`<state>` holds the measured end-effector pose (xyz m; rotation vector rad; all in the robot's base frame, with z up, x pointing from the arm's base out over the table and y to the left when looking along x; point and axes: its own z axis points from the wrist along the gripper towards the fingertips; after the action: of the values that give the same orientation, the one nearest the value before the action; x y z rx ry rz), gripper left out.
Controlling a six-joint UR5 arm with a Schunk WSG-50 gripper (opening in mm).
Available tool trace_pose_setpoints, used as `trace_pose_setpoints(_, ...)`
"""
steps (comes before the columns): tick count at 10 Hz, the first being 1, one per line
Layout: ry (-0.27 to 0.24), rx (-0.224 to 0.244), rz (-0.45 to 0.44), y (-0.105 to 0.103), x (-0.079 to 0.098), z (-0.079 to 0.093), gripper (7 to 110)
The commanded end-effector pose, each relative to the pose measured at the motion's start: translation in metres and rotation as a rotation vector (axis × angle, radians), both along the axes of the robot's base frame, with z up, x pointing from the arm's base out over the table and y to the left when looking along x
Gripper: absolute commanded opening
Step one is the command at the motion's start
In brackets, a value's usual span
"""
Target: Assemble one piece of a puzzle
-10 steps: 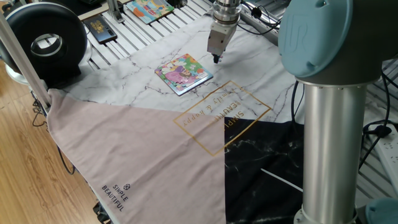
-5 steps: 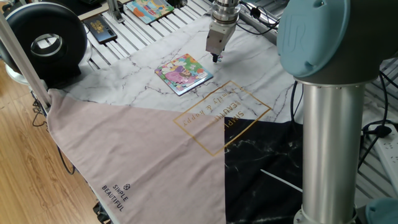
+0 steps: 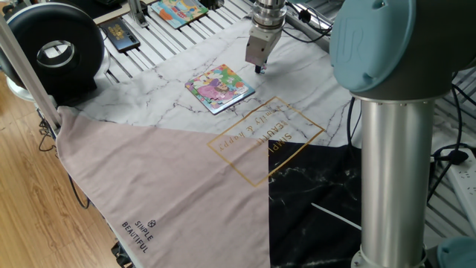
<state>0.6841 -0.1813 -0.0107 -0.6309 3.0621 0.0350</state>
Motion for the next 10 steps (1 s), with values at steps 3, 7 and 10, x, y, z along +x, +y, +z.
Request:
trace_pose_setpoints(3,-0.006,0.011,-0.010,0.0010,0.0035,-0.0007,66)
trace_pose_setpoints(7,-0.009,0.009,-0.015,-0.0004,0.0059,-0.0019,44)
trace_pose_setpoints(10,-0.009,0.014,-0.013,0.0004,0.0060,-0.0013,44)
